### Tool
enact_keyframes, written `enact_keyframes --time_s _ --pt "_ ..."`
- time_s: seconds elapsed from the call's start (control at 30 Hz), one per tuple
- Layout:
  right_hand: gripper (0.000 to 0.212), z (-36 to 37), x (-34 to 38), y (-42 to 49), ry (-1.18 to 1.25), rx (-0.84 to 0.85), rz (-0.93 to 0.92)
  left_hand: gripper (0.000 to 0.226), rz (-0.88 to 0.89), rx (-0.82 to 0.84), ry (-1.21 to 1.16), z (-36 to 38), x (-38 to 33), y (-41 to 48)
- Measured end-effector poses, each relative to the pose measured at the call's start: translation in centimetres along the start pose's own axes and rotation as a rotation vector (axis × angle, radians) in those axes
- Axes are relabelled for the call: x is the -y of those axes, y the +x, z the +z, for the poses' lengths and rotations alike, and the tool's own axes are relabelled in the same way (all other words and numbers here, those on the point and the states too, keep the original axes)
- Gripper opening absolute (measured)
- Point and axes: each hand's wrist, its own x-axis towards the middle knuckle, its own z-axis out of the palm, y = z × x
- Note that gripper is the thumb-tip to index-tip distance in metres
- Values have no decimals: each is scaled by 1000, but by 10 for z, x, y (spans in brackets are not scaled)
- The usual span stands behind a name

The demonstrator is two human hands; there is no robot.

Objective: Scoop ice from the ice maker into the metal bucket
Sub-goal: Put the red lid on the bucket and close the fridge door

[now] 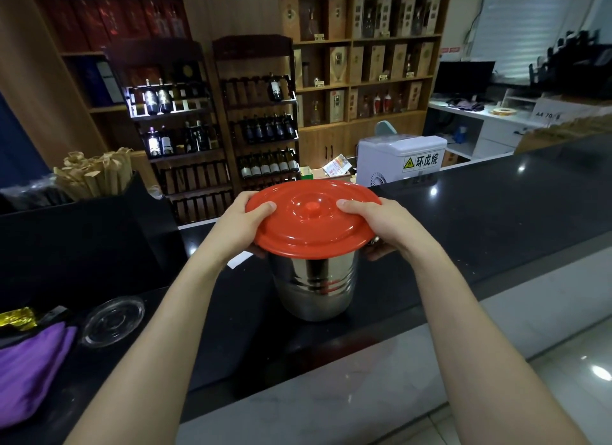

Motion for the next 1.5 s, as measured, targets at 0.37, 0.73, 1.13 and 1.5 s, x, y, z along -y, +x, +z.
enact_keyframes --time_s 0.37,0.73,1.13,1.5 --pt "73 12 0 -25 51 93 -91 47 -20 -174 14 -13 7 -66" --pt "77 45 8 -68 -22 353 -300 50 -68 -525 35 -25 14 -192" --pt "59 145 -6 -210 -77 862 -501 51 -242 -1092 91 -15 35 -446" --pt "57 173 -37 -415 -120 1261 -689 47 -430 -1505 134 54 2 -691"
